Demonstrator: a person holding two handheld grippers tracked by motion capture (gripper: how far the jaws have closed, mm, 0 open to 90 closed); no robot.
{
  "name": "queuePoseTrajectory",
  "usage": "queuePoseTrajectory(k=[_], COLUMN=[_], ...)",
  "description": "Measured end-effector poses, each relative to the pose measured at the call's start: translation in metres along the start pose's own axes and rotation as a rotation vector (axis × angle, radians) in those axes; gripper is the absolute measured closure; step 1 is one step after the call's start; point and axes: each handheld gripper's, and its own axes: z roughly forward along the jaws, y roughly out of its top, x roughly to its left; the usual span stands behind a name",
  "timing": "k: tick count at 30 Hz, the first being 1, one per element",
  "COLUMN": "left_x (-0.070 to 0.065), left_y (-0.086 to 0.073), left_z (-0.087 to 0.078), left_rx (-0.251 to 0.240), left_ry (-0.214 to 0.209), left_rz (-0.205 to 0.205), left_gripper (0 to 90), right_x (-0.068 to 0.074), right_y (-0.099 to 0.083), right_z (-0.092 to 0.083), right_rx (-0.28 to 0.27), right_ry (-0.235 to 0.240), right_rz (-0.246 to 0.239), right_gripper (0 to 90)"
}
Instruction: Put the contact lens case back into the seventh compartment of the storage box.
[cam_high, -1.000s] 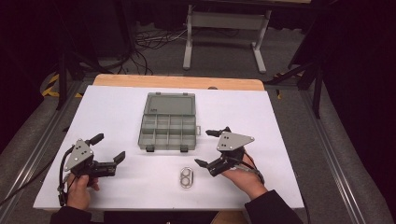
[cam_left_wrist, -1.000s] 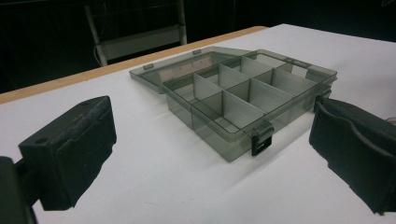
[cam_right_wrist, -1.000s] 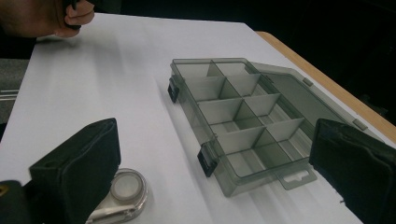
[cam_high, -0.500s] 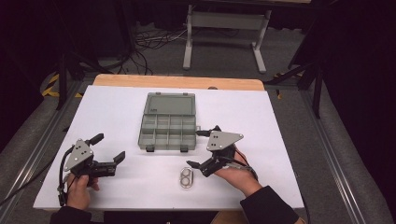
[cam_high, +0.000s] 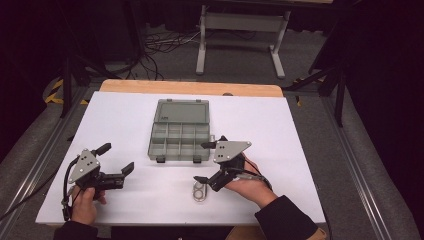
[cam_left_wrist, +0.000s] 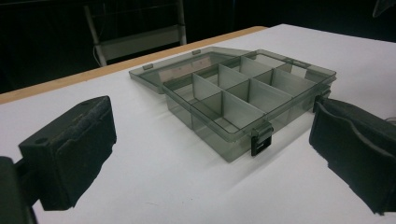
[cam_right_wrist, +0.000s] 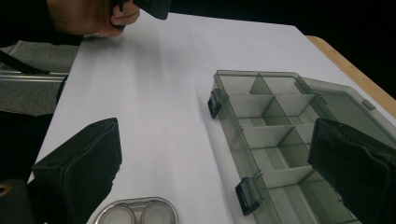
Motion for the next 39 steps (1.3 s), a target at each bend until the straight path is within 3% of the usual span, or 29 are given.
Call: queuePoseTrajectory(k=[9,16,39], left_x=[0.000,0.000,0.000], left_y=[0.000,0.000,0.000], left_z=[0.000,0.000,-0.001], left_rx=[-0.002,-0.003,-0.003], left_ry=[-0.001,-0.001,-0.001], left_rz=[-0.003,-0.004,-0.003], left_gripper=[1.5,1.5,1.5], right_x=[0.002,0.003,0.011], right_y=[0.002,0.001,-0.006], right_z=[0.006,0.013,0.033], right_rx=[0.049,0.131,0.334], right_ry=[0.063,0.120,0.209], right_rz=[-0.024,-0.026,-0.040], right_gripper=[4.7,6.1,9.8])
